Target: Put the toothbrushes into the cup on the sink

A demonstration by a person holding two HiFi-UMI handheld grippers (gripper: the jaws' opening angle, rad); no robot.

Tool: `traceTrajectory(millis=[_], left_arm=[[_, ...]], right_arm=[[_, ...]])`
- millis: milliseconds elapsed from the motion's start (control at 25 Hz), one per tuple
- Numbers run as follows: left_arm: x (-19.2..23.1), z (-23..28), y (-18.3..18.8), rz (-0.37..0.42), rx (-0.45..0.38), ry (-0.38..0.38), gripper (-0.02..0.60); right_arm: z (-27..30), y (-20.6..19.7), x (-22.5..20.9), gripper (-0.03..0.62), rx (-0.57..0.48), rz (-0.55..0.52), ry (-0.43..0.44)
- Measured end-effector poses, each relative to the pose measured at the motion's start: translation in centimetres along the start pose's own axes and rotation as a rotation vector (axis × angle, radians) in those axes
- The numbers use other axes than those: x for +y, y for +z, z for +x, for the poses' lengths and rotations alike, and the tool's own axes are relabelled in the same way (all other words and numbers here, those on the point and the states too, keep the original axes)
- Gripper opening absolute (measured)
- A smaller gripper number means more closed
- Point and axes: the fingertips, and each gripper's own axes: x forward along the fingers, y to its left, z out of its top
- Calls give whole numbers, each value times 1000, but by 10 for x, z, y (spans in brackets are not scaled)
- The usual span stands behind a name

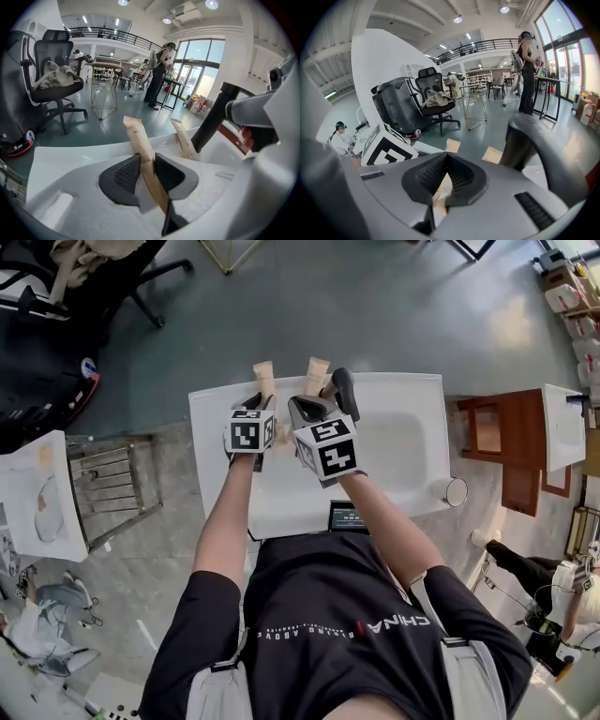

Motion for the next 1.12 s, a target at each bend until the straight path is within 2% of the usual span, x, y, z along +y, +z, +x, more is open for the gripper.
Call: traceTrajectory(millis=[240,560,880,1120], left_arm=[[0,-8,4,11,-19,-1,58],[0,-56,30,32,-146,-25,46],[-47,-120,59,119,-318,-82,41],[-84,-156,70,166,-411,-112,40]], right_arm=[[-2,3,1,9,-10,-3,8],[-19,14,10,9,-52,-38,42],[-63,28,20,9,-146,-100,116],[-109,29,22,9,-215,-152,164]])
